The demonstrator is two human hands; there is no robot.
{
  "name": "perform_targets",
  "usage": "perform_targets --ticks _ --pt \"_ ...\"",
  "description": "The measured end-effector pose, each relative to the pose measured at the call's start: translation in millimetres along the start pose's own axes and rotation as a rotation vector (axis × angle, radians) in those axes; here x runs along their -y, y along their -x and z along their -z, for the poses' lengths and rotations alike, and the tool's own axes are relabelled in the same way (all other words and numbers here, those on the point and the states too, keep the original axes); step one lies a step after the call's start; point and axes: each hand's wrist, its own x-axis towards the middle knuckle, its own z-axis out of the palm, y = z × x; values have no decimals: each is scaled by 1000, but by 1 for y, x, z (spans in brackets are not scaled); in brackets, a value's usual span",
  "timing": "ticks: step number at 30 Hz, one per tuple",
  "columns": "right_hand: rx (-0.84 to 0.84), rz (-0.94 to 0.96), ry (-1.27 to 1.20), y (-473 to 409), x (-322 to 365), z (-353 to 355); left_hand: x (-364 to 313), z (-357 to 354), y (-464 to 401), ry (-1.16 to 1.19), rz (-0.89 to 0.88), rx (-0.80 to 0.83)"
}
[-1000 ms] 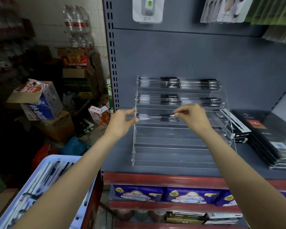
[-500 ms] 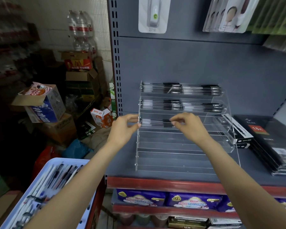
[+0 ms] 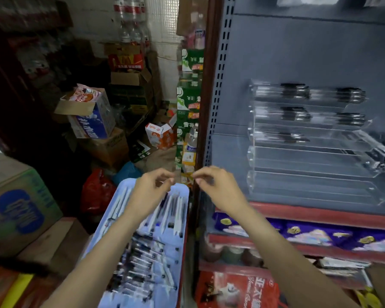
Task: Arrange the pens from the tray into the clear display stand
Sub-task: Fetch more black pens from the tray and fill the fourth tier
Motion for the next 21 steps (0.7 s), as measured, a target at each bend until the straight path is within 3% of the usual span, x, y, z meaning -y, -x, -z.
perform_targets --ticks 7,17,21 --pt "259 -245 -27 29 40 -150 131 75 60 -167 173 141" --pt "162 -557 114 51 60 -258 199 71 88 -292 184 328" --pt "147 -602 171 50 62 -270 194 55 86 -494 224 412"
